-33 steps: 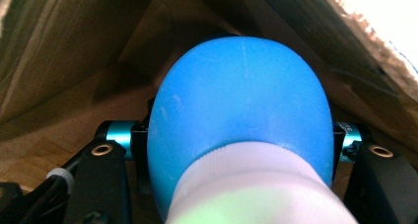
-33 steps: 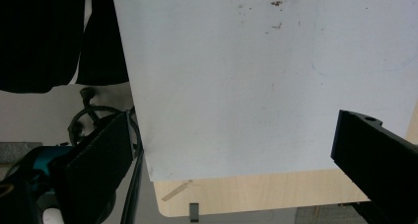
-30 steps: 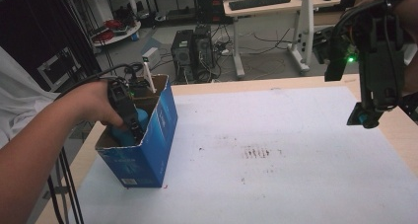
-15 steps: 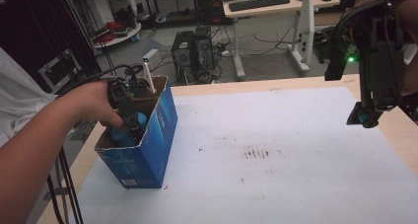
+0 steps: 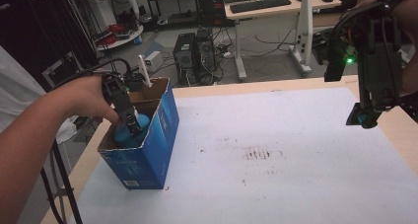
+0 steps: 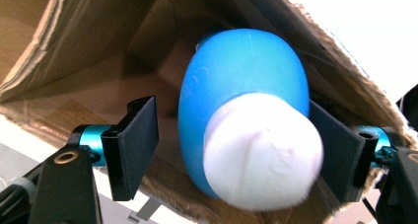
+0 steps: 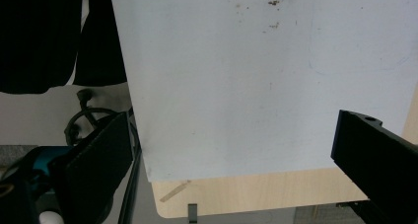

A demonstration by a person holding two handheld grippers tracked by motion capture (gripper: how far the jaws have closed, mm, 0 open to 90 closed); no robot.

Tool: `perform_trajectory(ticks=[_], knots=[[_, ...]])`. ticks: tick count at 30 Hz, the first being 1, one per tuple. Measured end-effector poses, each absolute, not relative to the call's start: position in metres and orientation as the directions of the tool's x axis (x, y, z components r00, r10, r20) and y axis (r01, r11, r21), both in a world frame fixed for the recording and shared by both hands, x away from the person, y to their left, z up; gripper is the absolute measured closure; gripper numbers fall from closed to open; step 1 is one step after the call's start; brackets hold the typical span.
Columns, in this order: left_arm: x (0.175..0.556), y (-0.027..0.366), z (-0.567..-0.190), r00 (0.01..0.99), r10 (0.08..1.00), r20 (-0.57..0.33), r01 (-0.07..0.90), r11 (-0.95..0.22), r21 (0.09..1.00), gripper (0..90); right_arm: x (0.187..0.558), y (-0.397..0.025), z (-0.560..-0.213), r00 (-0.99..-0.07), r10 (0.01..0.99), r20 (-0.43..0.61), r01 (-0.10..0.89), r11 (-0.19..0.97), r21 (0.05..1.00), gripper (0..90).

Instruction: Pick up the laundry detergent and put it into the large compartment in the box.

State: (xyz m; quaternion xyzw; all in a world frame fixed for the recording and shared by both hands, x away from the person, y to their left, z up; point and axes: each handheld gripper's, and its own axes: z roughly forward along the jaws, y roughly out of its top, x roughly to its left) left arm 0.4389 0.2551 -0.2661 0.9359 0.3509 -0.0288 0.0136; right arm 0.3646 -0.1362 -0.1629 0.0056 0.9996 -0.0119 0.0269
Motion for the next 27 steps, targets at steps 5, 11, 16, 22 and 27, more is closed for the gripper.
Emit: perform_trajectory(ticks=[5, 11, 16, 22, 27], knots=[[0.437, 0.255, -0.258, 0.761, 0.647, -0.052, 0.647, -0.762, -0.005, 20.5, 0.364, -0.135, -0.163, -0.999, 0.011, -0.052, 0.013, 1.000, -0.028, 1.5], [0.434, 0.253, -0.250, 0.773, 0.633, -0.050, 0.633, -0.774, -0.008, 16.4, 0.365, -0.135, -0.163, -0.999, 0.009, -0.050, 0.010, 1.000, -0.029, 1.5], [0.431, 0.251, -0.243, 0.783, 0.622, -0.030, 0.622, -0.783, -0.006, 11.8, 0.366, -0.134, -0.164, -0.999, 0.004, -0.050, 0.006, 1.000, -0.028, 1.5], [0.427, 0.246, -0.232, 0.801, 0.598, -0.034, 0.598, -0.802, 0.002, 11.6, 0.367, -0.134, -0.164, -0.999, 0.011, -0.047, 0.012, 1.000, -0.024, 1.5], [0.426, 0.241, -0.220, 0.815, 0.579, -0.022, 0.579, -0.815, 0.010, 8.2, 0.368, -0.135, -0.164, -0.999, 0.011, -0.046, 0.012, 1.000, -0.022, 1.5]])
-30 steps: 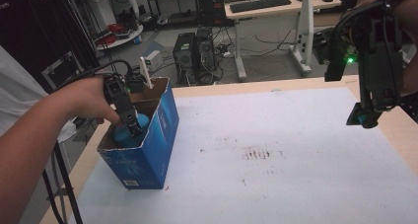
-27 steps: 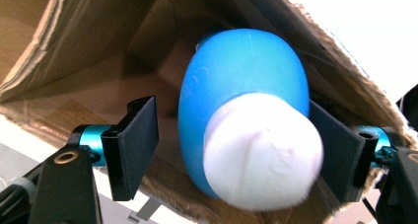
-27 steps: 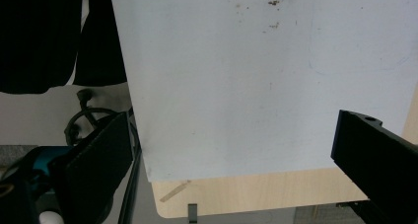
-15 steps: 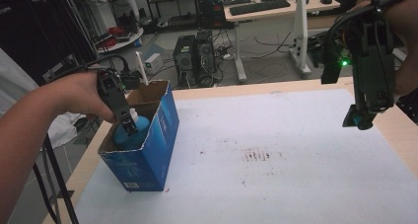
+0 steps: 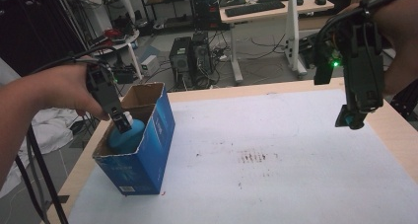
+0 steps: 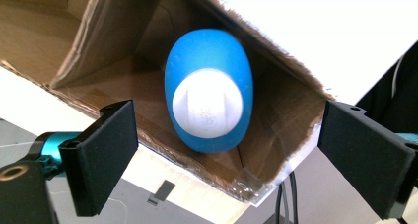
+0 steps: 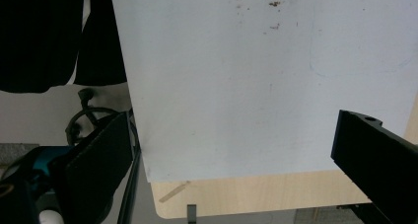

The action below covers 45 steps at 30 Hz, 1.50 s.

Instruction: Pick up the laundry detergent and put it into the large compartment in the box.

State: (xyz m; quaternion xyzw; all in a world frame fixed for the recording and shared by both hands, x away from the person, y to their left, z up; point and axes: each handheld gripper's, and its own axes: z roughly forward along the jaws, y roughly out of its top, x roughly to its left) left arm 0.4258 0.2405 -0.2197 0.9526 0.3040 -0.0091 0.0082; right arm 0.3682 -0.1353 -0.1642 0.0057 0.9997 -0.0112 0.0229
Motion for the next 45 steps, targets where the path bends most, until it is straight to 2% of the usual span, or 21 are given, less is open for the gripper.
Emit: perform_trajectory(ticks=[12, 26, 29, 37, 45], knots=[[0.425, 0.215, -0.195, 0.860, 0.510, 0.005, 0.510, -0.860, 0.018, 1.6, 0.372, -0.139, -0.168, -0.999, 0.023, -0.033, 0.024, 1.000, -0.020, 1.5], [0.418, 0.136, -0.209, 0.963, 0.268, -0.038, 0.269, -0.963, 0.027, 1.6, 0.380, -0.135, -0.170, -0.999, 0.029, -0.026, 0.030, 0.999, -0.017, 1.5], [0.420, 0.123, -0.214, 0.970, 0.240, -0.037, 0.241, -0.970, 0.037, 1.6, 0.380, -0.134, -0.169, -0.999, 0.036, -0.029, 0.037, 0.999, -0.020, 1.5], [0.431, 0.107, -0.233, 0.976, 0.212, -0.041, 0.214, -0.976, 0.049, 1.6, 0.379, -0.129, -0.168, -0.999, 0.032, -0.034, 0.033, 0.999, -0.019, 1.5], [0.440, 0.108, -0.247, 0.971, 0.238, -0.027, 0.238, -0.971, 0.023, 1.6, 0.380, -0.129, -0.169, -0.998, 0.044, -0.037, 0.045, 0.999, -0.027, 1.5]])
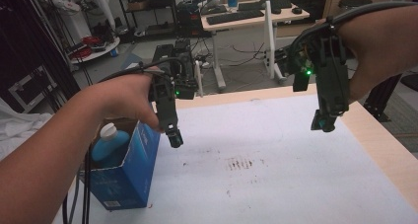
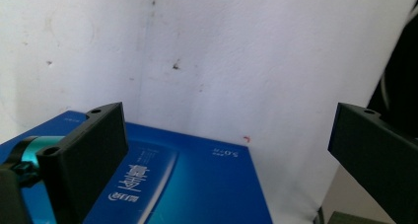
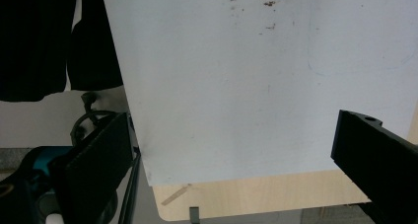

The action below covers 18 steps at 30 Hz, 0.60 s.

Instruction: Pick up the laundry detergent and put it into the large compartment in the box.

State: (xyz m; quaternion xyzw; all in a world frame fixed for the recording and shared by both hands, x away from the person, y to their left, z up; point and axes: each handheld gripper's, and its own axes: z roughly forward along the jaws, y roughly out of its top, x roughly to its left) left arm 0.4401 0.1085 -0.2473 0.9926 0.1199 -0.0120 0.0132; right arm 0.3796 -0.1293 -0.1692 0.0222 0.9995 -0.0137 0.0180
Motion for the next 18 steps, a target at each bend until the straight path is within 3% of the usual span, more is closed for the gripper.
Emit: perform_trajectory(ticks=[18], knots=[[0.439, 0.098, -0.253, 0.979, 0.189, -0.071, 0.192, -0.981, 0.038, 1.6, 0.382, -0.135, -0.167, -0.997, 0.049, -0.052, 0.050, 0.999, -0.022, 1.5]])
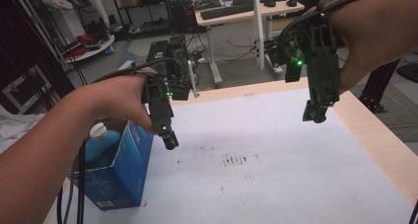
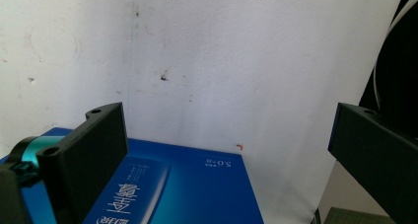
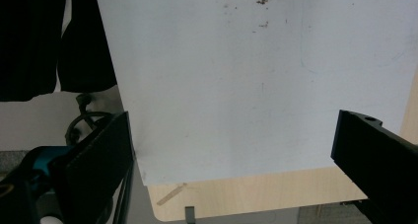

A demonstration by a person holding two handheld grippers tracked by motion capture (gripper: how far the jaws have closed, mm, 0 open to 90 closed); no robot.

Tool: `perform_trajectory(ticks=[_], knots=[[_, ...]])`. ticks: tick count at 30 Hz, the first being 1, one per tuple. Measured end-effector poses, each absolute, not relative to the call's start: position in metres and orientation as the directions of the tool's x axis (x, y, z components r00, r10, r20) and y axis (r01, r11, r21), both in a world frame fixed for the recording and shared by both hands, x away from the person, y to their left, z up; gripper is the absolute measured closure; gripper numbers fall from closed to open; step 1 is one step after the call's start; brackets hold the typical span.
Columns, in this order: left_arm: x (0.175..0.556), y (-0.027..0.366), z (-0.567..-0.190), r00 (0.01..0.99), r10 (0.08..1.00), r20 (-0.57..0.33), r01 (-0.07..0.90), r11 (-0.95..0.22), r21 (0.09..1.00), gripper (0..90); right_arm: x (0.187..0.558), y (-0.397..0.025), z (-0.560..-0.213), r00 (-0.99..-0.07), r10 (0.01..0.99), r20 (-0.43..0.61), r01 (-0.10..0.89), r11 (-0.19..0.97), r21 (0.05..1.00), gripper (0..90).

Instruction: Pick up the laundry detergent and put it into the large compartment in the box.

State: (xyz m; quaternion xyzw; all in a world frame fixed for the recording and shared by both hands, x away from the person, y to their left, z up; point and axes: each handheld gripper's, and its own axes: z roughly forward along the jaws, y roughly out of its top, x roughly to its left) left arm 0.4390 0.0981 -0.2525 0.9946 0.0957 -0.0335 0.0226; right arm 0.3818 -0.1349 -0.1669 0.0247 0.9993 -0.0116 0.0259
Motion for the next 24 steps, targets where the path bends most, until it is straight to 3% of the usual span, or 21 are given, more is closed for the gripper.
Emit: perform_trajectory(ticks=[24], knots=[[0.4367, 0.0947, -0.2539, 0.978, 0.189, -0.083, 0.193, -0.981, 0.036, 1.6, 0.3795, -0.1371, -0.1660, -0.998, 0.047, -0.049, 0.048, 0.999, -0.016, 1.5]])
